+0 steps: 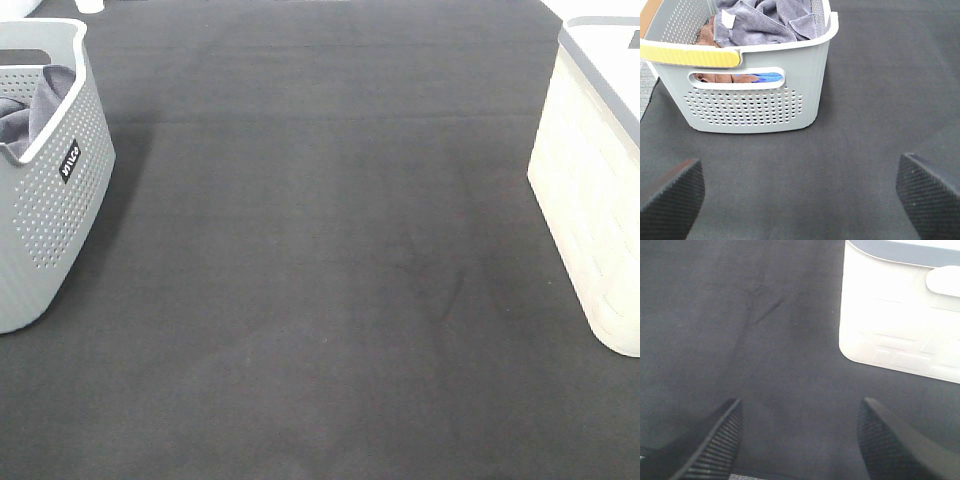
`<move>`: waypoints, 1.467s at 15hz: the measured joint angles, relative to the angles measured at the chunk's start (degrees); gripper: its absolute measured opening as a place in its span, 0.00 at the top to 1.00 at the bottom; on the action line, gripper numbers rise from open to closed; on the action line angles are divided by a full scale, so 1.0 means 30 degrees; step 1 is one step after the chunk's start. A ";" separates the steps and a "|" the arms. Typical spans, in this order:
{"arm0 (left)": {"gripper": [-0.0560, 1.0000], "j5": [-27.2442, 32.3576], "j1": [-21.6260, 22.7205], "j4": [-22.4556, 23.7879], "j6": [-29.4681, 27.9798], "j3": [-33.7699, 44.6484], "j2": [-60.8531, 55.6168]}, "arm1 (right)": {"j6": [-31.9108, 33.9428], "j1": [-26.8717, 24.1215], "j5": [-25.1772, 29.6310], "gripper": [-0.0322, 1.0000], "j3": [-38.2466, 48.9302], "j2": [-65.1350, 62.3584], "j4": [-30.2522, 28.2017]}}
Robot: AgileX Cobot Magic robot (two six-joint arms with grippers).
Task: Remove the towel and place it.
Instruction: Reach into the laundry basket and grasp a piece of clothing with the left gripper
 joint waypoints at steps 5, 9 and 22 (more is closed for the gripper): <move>0.01 0.0000 0.0000 0.0000 0.0000 0.0000 0.0000 | 0.0000 0.0000 0.0000 0.35 0.0000 0.0000 0.0000; 0.01 0.0000 0.0000 0.0000 0.0000 0.0000 0.0000 | 0.0000 0.0000 0.0000 0.35 0.0000 0.0000 0.0000; 0.01 0.0000 0.0000 0.0000 0.0000 0.0000 0.0000 | 0.0000 0.0000 0.0000 0.35 0.0000 0.0000 0.0000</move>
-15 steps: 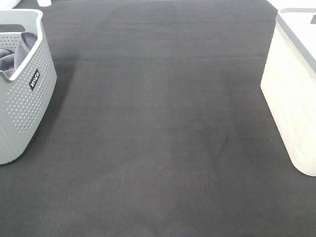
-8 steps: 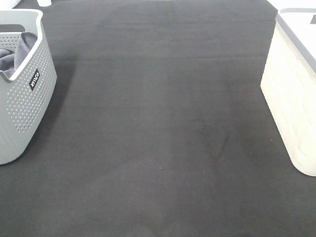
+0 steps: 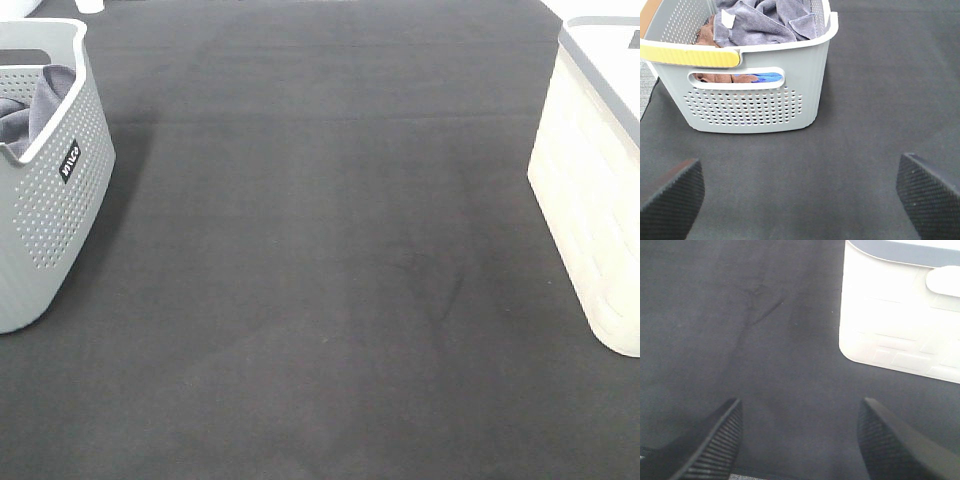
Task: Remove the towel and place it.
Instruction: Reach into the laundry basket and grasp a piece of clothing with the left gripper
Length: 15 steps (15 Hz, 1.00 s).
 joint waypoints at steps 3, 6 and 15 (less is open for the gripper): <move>0.01 0.0000 0.0000 0.0000 0.0000 0.0000 0.0000 | 0.0000 0.0000 0.0000 0.35 0.0000 0.0000 0.0000; 0.01 0.0000 0.0000 0.0000 0.0000 0.0000 0.0000 | 0.0000 0.0000 0.0000 0.35 0.0000 0.0000 0.0000; 0.01 0.0000 0.0000 0.0000 0.0000 0.0000 0.0000 | 0.0000 0.0000 0.0000 0.35 0.0000 0.0000 0.0000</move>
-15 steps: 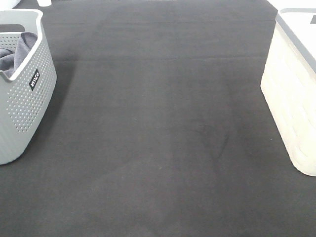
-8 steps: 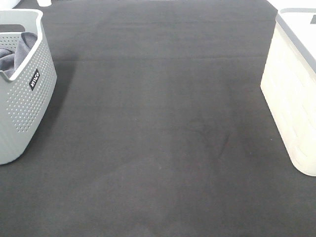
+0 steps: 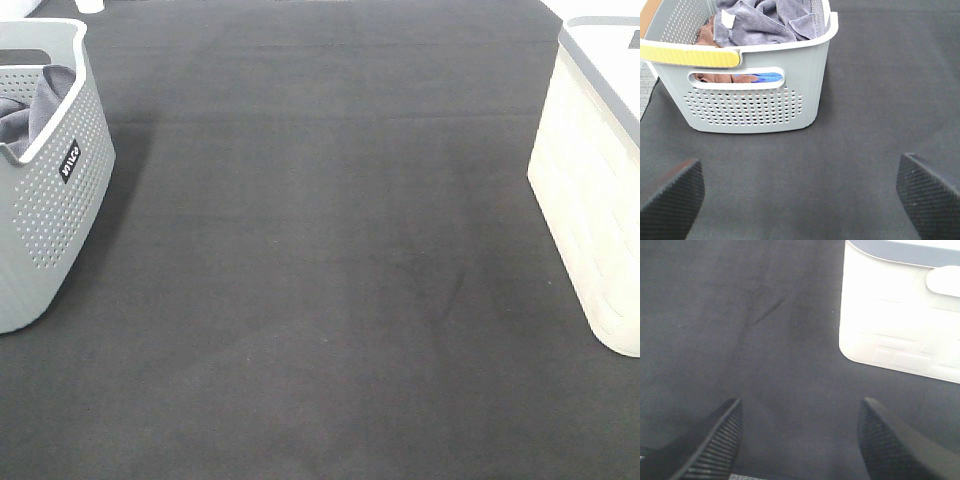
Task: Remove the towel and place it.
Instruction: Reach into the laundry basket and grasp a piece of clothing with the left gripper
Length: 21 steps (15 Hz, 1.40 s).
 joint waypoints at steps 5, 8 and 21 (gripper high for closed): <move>0.01 0.0000 0.0000 0.0000 0.0000 0.0000 0.0000 | 0.0000 0.0000 0.0000 0.35 0.0000 0.0000 0.0000; 0.01 0.0000 0.0000 0.0000 0.0000 0.0000 0.0000 | 0.0000 0.0000 0.0000 0.35 0.0000 0.0000 0.0000; 0.01 0.0000 0.0000 0.0000 0.2139 -0.3934 0.5596 | 0.0000 0.0000 0.0000 0.35 0.0000 0.0000 0.0000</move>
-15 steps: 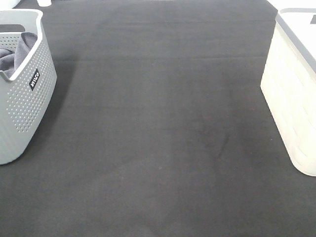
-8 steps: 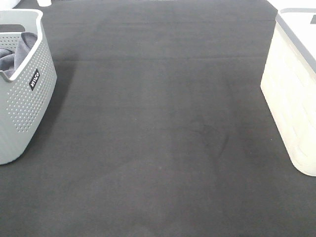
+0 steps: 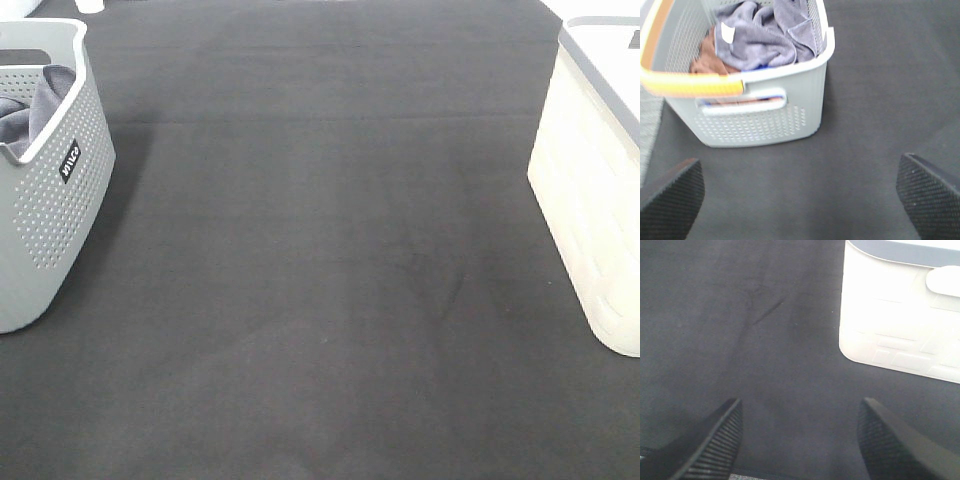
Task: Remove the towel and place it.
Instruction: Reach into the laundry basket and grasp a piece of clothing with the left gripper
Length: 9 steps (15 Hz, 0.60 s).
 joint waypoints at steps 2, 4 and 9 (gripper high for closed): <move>0.01 0.0000 0.0000 0.0000 0.1700 -0.2330 0.3495 | 0.0000 0.0000 0.0000 0.35 0.0000 0.0000 0.0000; 0.01 0.0115 0.0000 0.0000 0.3934 -0.5004 0.7563 | 0.0000 0.0000 0.0000 0.35 0.0000 0.0000 0.0000; 0.01 0.1719 0.0000 0.0000 1.0237 -1.1784 1.7246 | 0.0000 0.0000 0.0000 0.35 0.0000 0.0000 0.0000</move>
